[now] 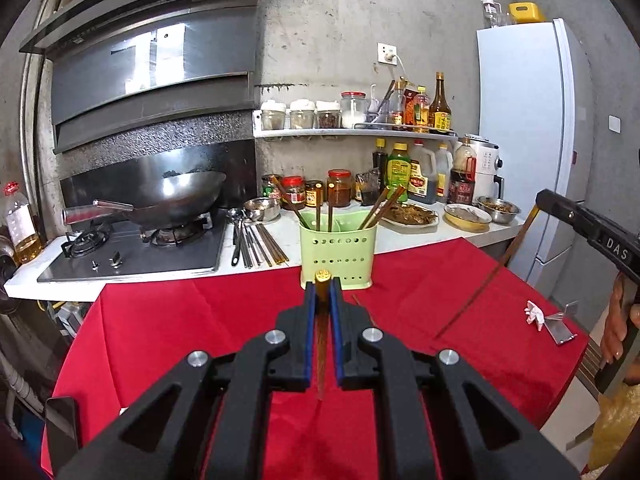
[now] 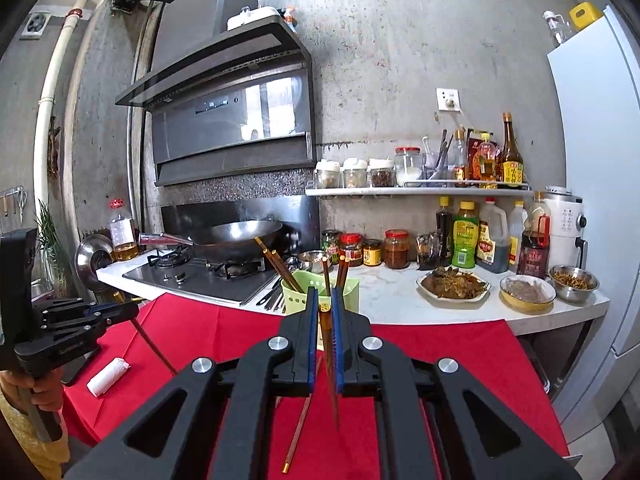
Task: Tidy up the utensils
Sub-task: 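Lift the left tool's chopstick over the green holder while the right tool carries its own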
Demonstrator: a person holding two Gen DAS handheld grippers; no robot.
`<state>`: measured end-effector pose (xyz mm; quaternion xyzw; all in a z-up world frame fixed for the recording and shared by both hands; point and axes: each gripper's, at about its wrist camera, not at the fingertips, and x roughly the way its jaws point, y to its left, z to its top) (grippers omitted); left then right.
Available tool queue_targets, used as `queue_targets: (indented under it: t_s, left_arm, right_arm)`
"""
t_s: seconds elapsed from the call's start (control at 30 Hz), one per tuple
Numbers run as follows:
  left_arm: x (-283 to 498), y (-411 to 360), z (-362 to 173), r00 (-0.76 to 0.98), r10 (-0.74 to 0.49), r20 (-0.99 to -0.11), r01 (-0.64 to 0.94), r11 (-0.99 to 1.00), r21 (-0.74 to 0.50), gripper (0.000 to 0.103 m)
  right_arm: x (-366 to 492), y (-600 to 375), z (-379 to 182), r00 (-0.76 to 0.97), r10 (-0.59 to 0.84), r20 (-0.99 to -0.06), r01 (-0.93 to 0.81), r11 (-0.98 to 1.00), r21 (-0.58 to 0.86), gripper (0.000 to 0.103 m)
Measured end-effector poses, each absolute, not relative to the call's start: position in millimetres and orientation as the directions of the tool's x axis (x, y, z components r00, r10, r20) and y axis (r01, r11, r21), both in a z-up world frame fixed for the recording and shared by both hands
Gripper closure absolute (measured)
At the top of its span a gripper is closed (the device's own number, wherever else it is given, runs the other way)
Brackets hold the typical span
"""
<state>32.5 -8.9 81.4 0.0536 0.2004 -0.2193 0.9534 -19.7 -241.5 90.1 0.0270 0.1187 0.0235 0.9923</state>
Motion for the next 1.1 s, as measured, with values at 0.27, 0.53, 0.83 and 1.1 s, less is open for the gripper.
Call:
queue_targets:
  t_s: [0.27,0.53,0.83,1.1]
  left_arm:
    - [36.3,-8.0,74.8,0.847,-0.363,-0.388,0.405,0.914,0.028,0.096]
    - [48.9,-11.5,47.3,0.842,-0.328,-0.429,0.374,0.927,0.025,0.095]
    - [65.3,-25.1,-6.0,0.760,-0.324,-0.563,0.398,0.917,0.009,0.096]
    - [63.3,-26.3,-1.5,0.756,-0.342,-0.558,0.424,0.905,0.019,0.097]
  right_arm:
    - [-8.7,-235.9,78.0,0.963,0.034,-0.267,-0.030,0.999,0.021,0.095]
    - [22.7,-226.6,37.2,0.927,0.026,-0.375,-0.029,1.000,-0.003,0.096]
    - [40.3,-218.4,-3.1,0.891,0.018,-0.454,-0.027,1.000,-0.015,0.095]
    - [33.4,-222.8,-4.2,0.884,0.015,-0.467,-0.015,1.000,0.004,0.097]
